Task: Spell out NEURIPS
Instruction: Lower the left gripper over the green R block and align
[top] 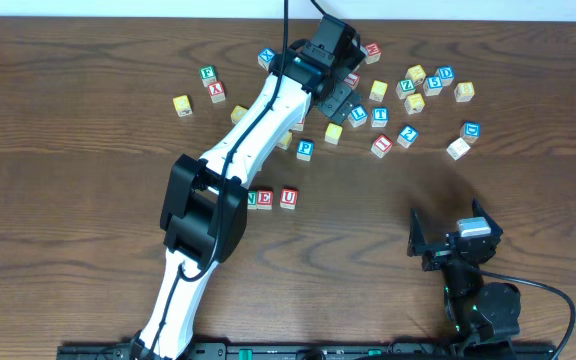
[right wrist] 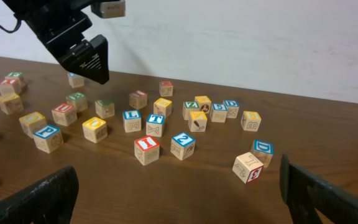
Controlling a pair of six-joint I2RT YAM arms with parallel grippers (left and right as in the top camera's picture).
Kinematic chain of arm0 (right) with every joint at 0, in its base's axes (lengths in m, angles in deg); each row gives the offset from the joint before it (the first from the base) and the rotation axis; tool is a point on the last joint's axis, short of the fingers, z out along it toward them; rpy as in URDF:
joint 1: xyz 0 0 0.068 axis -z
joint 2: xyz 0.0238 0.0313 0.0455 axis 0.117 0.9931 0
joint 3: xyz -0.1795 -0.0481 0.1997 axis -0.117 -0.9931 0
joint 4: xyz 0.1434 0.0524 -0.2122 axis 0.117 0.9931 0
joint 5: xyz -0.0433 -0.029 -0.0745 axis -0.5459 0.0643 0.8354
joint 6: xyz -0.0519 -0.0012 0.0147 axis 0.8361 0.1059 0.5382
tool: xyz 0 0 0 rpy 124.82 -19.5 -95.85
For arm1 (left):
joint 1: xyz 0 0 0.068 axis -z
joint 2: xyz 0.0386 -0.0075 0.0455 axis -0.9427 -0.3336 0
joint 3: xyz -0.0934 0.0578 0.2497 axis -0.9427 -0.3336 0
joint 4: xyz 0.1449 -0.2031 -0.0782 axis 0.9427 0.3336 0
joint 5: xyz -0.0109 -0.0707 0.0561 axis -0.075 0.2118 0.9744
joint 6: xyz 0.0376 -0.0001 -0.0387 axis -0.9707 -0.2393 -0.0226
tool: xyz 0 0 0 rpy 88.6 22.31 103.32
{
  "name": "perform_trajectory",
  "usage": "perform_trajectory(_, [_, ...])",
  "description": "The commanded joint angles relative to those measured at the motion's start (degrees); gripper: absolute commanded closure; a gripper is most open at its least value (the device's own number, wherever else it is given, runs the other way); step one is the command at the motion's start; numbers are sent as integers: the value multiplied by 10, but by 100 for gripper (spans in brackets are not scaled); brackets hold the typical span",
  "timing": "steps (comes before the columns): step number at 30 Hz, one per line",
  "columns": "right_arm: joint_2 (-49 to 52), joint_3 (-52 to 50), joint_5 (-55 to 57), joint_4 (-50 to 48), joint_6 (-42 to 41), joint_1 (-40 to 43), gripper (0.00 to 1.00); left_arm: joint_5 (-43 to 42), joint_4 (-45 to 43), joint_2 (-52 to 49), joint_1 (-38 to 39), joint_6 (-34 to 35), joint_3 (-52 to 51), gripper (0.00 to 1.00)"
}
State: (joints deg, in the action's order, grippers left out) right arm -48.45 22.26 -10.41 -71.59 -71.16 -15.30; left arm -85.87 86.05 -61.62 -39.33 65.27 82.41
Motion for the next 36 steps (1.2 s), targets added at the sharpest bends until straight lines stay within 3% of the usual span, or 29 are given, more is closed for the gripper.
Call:
perform_trajectory(1, [-2,0,5,2,-7,4,1,-7,-6,-30,-3,-9,15,2])
perform_trajectory(36, [-2,0,5,2,-7,4,1,-8,-78,-93,-9,-9,15,2])
